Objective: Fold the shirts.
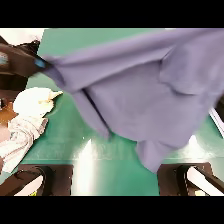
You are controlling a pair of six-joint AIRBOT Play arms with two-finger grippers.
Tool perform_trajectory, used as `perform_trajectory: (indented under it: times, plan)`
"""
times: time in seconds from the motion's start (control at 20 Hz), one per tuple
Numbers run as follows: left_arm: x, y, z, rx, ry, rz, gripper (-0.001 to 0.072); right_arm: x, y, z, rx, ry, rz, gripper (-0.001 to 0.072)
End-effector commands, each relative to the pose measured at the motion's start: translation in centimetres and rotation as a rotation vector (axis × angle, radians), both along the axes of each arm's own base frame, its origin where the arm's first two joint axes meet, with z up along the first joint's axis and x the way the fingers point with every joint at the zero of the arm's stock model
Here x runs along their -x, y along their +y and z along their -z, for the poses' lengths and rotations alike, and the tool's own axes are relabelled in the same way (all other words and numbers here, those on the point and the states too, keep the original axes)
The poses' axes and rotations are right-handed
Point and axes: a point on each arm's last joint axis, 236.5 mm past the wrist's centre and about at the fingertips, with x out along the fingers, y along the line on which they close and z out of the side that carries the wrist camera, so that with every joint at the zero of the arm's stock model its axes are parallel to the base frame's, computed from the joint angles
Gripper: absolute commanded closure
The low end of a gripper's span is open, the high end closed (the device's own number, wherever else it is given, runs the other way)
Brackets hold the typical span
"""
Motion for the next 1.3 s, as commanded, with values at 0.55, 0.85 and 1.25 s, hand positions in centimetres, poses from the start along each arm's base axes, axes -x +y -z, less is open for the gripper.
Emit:
perform_trajectory:
  times: [0.55,0.85,1.25]
  plan:
    - [-11.2,3.2,15.5,-0.142,0.188,-0.212,0.0083,-15.2,5.2,22.3,0.145,0.375,-0.095,0.0140]
    - [-4.1,-5.1,20.4,-0.037,0.438,-0.044,0.0084,-11.4,3.9,20.9,0.155,0.413,-0.089,0.0164]
    - [7.7,-12.3,29.2,-0.116,0.659,0.149,0.0084,-7.4,3.8,22.6,0.143,0.395,-0.052,0.0164]
